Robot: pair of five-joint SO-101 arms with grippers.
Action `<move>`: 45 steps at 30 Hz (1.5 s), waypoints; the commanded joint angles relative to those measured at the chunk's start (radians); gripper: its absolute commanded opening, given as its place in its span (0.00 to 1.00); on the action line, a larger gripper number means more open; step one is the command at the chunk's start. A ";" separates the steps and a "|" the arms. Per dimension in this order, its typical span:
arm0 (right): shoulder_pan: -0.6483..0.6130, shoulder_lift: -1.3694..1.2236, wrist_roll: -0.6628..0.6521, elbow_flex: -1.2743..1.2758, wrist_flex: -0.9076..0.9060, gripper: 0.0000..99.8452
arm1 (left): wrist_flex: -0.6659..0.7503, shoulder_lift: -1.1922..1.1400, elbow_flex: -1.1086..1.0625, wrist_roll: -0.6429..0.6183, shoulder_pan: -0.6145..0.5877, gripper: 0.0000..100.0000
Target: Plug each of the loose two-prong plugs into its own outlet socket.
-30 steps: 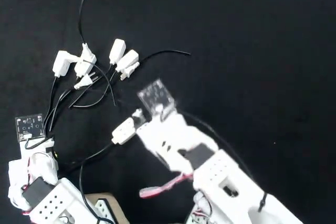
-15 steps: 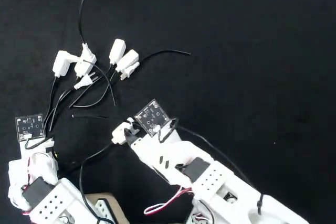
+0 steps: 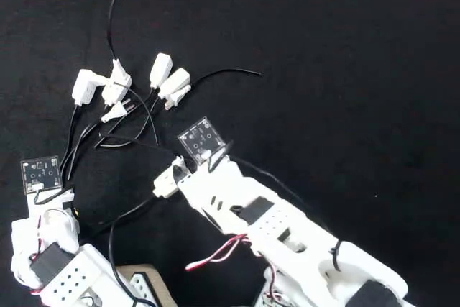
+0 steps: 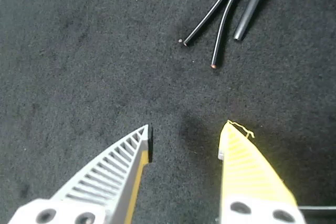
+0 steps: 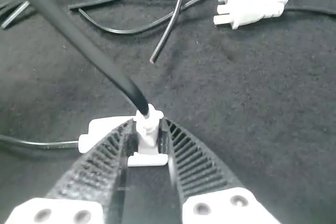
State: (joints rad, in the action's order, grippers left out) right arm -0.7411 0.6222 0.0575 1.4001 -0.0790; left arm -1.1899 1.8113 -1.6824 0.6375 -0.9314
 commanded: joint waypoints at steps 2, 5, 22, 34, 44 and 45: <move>0.017 0.024 0.000 0.024 0.091 0.01 | -0.002 0.009 -0.016 -0.006 0.010 0.22; 0.017 0.024 0.000 0.022 0.060 0.01 | -0.002 0.009 -0.016 -0.006 0.010 0.22; -0.028 -0.225 -0.057 -0.208 -0.196 0.02 | -0.002 0.009 -0.016 -0.006 0.010 0.22; -0.026 0.039 0.020 -0.486 -0.816 0.19 | 0.006 0.009 -0.013 -0.005 0.005 0.22; 0.155 0.139 -0.318 -0.598 -1.292 0.11 | -0.215 0.002 0.315 -0.009 0.151 0.22; 0.224 0.139 -0.330 -0.605 -1.283 0.06 | -0.241 0.000 0.340 -0.005 0.219 0.22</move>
State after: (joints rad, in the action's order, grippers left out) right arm -0.7089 0.7388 -0.1972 0.8692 -1.3218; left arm -1.3280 1.8159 -1.4922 0.6360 -0.8623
